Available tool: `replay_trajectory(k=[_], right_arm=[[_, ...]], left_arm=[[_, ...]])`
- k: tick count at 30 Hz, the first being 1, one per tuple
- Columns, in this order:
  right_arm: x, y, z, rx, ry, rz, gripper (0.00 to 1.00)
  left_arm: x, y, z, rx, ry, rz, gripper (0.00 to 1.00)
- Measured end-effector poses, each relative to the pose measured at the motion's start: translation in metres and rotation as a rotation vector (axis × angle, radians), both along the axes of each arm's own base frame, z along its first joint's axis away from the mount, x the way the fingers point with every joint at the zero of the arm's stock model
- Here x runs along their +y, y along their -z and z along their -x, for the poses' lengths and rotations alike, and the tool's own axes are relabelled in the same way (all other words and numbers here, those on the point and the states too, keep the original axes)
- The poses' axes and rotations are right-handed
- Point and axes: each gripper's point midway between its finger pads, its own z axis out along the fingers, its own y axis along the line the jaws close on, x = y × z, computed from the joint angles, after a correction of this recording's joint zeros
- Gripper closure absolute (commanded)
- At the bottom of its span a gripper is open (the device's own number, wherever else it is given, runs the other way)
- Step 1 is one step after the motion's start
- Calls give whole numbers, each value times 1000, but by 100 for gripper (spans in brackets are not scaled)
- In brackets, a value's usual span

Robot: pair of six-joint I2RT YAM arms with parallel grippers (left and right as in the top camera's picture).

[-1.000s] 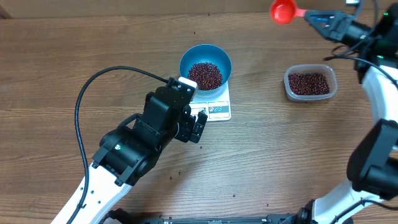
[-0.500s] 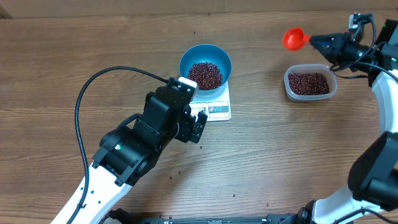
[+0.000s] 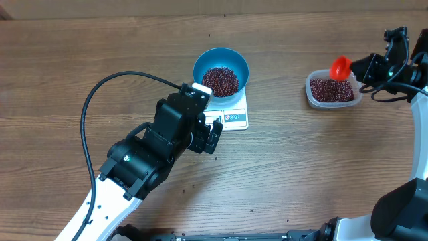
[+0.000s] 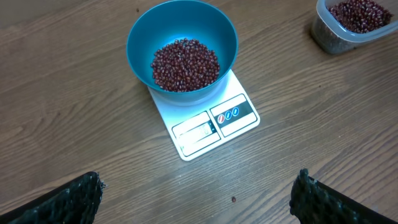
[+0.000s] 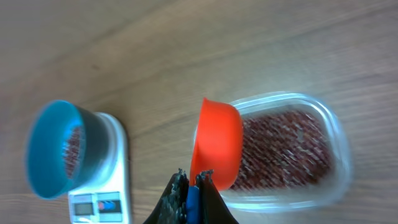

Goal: Scoop item into bowl and weigh 150g on scale
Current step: 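Move the empty red scoop right toward the bean tub, then dig the red scoop into the beans in the tub with the right gripper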

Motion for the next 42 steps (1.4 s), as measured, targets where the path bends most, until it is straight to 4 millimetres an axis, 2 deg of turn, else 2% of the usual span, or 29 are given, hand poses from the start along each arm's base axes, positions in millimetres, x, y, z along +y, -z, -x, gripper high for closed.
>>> replay_trajectory(k=[7,16,20,23,35,42], right_arm=[[-17,15,10,82,51,134,96],[-4,27,10,142,30,252,96],[-6,42,12,180,28,261,96],[-6,63,16,232,23,255,96],[-7,105,10,319,9,233,96],[-7,106,10,323,9,233,96]], left_arm=[[0,0,0,0,0,0,0],[0,0,0,0,0,0,0],[0,0,0,0,0,0,0],[0,0,0,0,0,0,0],[0,0,0,0,0,0,1],[0,0,0,0,0,0,1]])
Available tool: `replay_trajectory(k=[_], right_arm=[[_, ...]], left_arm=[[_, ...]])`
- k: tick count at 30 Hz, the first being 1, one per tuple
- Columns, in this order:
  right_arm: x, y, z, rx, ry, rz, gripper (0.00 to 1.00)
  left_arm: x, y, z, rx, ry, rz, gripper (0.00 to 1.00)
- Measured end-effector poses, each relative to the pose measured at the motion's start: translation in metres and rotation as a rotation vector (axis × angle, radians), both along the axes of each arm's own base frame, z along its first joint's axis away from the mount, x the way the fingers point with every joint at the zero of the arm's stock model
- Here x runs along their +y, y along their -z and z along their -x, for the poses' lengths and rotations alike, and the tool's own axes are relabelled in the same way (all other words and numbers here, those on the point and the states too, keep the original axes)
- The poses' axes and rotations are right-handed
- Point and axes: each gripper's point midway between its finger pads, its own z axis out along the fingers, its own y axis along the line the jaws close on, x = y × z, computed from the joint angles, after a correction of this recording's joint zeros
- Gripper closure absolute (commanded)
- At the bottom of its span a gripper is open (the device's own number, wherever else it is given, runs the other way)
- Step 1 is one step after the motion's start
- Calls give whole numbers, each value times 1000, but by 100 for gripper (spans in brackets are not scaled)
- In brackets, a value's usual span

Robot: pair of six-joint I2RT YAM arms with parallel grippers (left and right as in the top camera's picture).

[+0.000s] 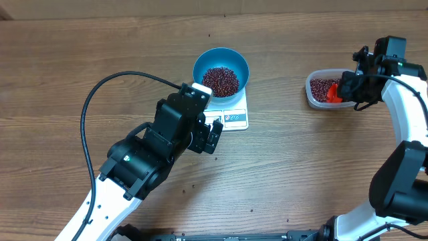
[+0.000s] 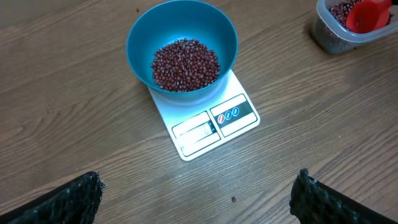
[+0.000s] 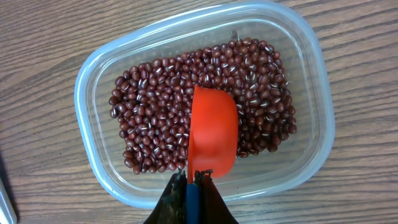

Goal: Scoop item into bowl and weigh 150g on scale
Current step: 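Dig the red scoop into the beans in the tub with the right gripper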

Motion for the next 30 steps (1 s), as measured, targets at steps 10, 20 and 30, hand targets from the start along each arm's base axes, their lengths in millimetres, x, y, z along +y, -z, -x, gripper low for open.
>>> replay_trajectory(k=[10,20,30], right_arm=[[10,11,-5,-45,-50,-41,96],[26,11,-4,-60,-104,-118,96],[37,11,-2,-68,-142,-173,96]], left_arm=[[0,0,0,0,0,0,0],[0,0,0,0,0,0,0],[0,0,0,0,0,0,0]])
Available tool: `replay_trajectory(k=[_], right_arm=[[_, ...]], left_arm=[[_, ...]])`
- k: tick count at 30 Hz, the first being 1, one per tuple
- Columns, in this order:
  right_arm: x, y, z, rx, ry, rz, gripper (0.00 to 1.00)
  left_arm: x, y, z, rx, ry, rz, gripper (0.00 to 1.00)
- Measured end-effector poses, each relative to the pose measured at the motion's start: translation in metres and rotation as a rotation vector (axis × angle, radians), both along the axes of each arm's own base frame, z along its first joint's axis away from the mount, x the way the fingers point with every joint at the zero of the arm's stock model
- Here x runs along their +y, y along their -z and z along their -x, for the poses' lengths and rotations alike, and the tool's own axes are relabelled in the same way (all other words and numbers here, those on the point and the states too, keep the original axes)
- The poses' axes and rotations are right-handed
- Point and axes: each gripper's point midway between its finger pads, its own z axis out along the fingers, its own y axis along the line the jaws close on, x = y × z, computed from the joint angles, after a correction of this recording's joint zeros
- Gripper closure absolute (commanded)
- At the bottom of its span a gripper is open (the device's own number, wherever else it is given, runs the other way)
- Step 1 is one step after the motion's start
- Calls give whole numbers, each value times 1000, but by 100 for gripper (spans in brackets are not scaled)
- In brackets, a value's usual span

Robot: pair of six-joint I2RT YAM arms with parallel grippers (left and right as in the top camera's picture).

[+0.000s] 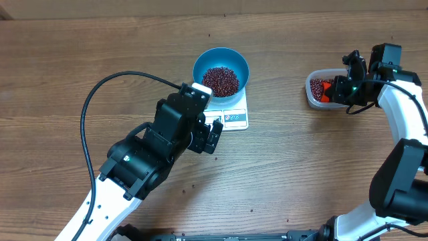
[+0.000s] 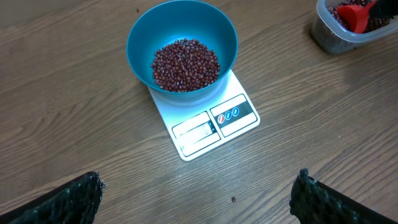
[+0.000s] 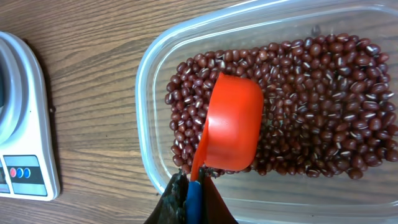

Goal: Scoop item into bowl and weigh 150g on scale
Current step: 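Dig the red scoop into the beans in the tub with the right gripper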

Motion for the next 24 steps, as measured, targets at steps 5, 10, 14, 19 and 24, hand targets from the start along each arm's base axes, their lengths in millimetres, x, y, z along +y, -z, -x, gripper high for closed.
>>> replay_trajectory(k=[5,10,14,19,24], right_arm=[[1,0,0,-1,-3,-6,96],[4,-2,0,-9,-8,-33,96],[3,-2,0,-14,-2,-75,96],[-2,-5,1,-24,12,-110,96],[-4,-2,1,-38,18,-131,96]], left_arm=[[0,0,0,0,0,0,1],[0,0,0,0,0,0,1],[0,0,0,0,0,0,1],[0,0,0,0,0,0,0],[0,0,0,0,0,0,0]])
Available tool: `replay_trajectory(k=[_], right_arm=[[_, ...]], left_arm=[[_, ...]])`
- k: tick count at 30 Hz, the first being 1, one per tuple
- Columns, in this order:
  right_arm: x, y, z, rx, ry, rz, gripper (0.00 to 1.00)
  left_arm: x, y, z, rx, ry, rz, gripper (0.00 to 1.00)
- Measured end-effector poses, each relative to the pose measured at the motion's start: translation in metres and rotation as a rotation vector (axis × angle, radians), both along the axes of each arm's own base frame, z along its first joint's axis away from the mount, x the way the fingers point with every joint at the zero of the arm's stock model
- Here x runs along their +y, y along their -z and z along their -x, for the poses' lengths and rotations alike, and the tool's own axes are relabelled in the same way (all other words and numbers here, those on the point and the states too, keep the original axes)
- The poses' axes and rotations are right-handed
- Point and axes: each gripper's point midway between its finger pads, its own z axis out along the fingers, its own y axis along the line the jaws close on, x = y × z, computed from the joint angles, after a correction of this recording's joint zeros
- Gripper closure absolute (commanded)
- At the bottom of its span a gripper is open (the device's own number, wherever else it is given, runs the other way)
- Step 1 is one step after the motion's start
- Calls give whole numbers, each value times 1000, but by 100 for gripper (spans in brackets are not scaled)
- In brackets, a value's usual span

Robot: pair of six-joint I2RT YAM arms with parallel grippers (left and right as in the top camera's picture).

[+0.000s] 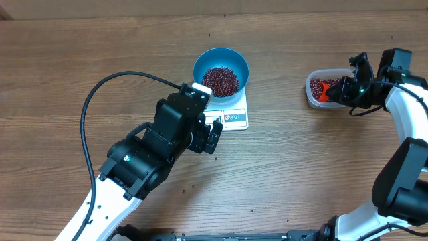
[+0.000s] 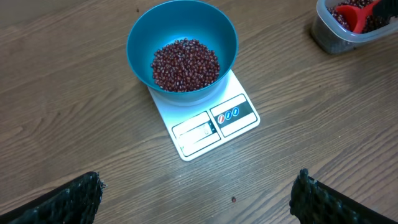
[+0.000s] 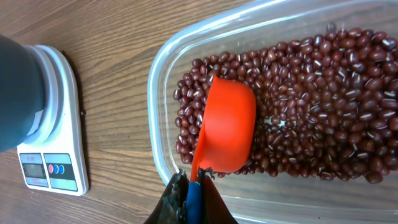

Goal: Scoop item into bowl and weigh 150g on scale
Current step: 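Dig the red scoop into the beans in the tub with the right gripper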

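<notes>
A blue bowl (image 1: 221,67) holding red beans stands on a white scale (image 1: 231,115) at the table's middle. At the right a clear tub of red beans (image 1: 330,90) holds the orange scoop (image 3: 228,132), its cup pressed into the beans at the tub's left end. My right gripper (image 3: 191,184) is shut on the scoop's blue handle. Well below and left of the scale, my left gripper (image 2: 199,186) hangs open and empty, its fingertips (image 2: 78,193) wide apart over bare wood.
A black cable (image 1: 107,90) loops over the table's left part from the left arm. A single stray bean (image 2: 233,200) lies on the wood in front of the scale. The tub's left wall (image 3: 160,118) stands close to the scale's right edge in the right wrist view.
The right gripper has shifted a little to the right and turned, with the scoop still down in the beans at the tub's left end. The left arm, bowl and scale are unchanged.
The right gripper first held the orange scoop raised and tipped above the tub. Then the scoop was down among the beans in the tub's middle, then nearer the tub's left end, where it still sits. The left gripper stayed open below the scale throughout.
</notes>
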Motion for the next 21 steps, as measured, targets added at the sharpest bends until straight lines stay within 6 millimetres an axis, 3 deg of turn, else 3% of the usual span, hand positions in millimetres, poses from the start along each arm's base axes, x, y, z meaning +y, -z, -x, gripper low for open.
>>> replay_trajectory(k=[21], right_arm=[[-11,6,-12,-47,42,-41,96]], left_arm=[[0,0,0,0,0,0,1]])
